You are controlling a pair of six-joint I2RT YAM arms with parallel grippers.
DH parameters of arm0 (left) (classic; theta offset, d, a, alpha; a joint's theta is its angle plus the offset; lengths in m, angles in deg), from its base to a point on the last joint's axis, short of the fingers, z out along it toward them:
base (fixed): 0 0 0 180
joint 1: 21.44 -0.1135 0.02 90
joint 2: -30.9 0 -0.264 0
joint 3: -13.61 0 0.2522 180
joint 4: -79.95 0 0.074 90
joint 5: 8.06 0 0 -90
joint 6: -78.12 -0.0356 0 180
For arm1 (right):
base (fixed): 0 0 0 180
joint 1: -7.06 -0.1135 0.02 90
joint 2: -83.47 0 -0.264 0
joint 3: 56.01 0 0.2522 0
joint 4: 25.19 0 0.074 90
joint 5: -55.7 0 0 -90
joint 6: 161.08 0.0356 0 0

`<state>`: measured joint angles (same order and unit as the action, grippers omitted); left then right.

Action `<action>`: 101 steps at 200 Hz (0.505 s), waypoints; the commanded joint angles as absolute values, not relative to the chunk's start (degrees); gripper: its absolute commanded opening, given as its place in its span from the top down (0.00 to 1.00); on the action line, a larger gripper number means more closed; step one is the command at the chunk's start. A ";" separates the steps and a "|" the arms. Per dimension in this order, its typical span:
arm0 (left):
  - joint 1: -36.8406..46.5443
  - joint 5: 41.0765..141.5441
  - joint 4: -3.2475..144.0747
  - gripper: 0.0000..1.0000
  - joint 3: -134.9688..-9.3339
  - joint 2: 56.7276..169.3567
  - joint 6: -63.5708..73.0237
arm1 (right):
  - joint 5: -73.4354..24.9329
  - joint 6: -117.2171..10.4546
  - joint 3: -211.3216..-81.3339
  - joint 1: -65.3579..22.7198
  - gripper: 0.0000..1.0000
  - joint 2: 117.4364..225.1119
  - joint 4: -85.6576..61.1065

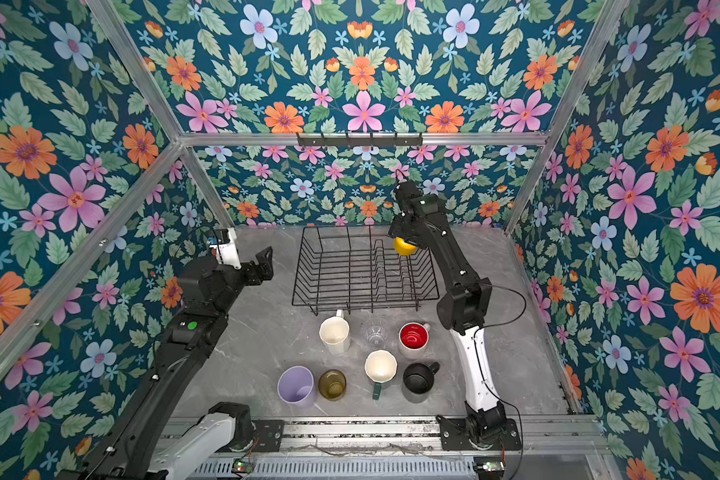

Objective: Load the cups into the dish rack
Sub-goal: 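Carry the yellow mug to the rack's far corner while the left arm retracts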

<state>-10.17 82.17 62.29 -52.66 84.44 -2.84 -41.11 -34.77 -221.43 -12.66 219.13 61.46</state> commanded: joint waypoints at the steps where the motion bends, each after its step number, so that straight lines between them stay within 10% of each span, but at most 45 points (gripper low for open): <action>1: -10.08 81.33 62.59 0.04 -52.54 84.00 -3.70 | -42.91 -33.03 -222.06 -12.49 1.00 219.78 61.45; 101: -10.04 80.36 62.24 0.04 -52.47 84.12 -3.98 | -40.52 -33.60 -224.19 -10.78 1.00 223.90 57.97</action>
